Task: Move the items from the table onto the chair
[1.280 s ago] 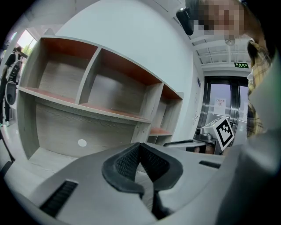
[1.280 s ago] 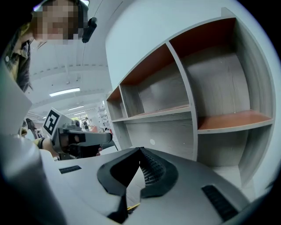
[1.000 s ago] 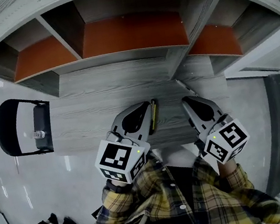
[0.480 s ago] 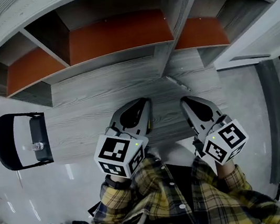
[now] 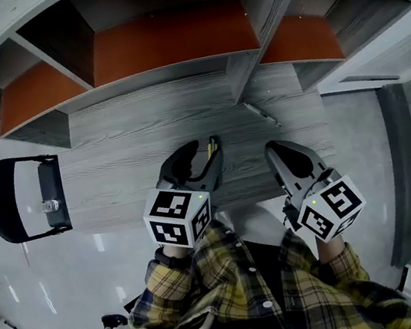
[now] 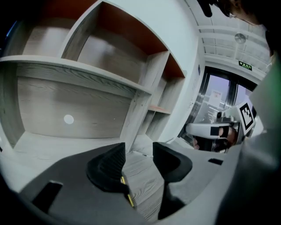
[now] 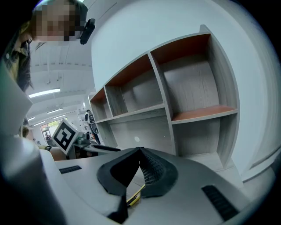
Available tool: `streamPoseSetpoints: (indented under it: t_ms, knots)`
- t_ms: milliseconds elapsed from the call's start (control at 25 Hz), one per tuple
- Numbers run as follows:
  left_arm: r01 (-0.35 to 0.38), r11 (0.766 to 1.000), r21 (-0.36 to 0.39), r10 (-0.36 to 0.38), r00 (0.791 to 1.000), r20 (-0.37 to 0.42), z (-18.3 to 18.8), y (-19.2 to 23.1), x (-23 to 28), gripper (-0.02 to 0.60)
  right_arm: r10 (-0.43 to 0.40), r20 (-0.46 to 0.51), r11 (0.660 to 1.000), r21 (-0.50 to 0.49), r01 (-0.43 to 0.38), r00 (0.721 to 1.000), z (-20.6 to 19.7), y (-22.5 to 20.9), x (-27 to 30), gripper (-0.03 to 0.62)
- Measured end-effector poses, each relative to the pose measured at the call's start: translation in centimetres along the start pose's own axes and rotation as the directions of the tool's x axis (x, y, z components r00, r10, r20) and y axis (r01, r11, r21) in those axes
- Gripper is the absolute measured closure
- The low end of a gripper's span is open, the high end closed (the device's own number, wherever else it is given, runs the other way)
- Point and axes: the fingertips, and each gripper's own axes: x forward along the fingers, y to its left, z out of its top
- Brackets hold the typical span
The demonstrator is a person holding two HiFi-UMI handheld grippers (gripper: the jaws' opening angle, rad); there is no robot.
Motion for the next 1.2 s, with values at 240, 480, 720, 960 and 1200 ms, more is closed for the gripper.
streamPoseSetpoints:
  t_ms: [240, 480, 720, 960, 1200]
  knots:
    - [-0.078, 0.997, -0.005, 0.077, 0.989, -0.127, -5.6, 2.5, 3.5, 0.394, 0.000, -0.023, 1.000, 0.001, 0.000, 1.000, -1.0, -0.8, 0.5, 0.577]
    - [-0.143, 0.990, -0.020, 0.133, 0.957, -0.258, -11.7, 4.1, 7.2, 0.394, -0.011, -0.042, 1.000, 0.016, 0.012, 0.999, -1.9, -1.8, 0.4, 0.577]
    - [-0.182, 0.983, 0.004, 0.171, 0.915, -0.365, -16.8, 4.8, 8.7, 0.394, -0.025, -0.048, 0.999, 0.035, 0.027, 0.999, -2.5, -3.1, -0.2, 0.577]
    - [-0.215, 0.977, -0.001, 0.193, 0.880, -0.433, -19.8, 5.2, 9.3, 0.394, -0.035, -0.059, 0.998, 0.053, 0.038, 0.998, -2.9, -4.5, -0.5, 0.577]
    - [-0.258, 0.966, 0.031, 0.244, 0.860, -0.449, -20.6, 5.8, 9.5, 0.399, -0.019, -0.064, 0.998, 0.055, 0.022, 0.998, -2.9, -5.0, -0.1, 0.577]
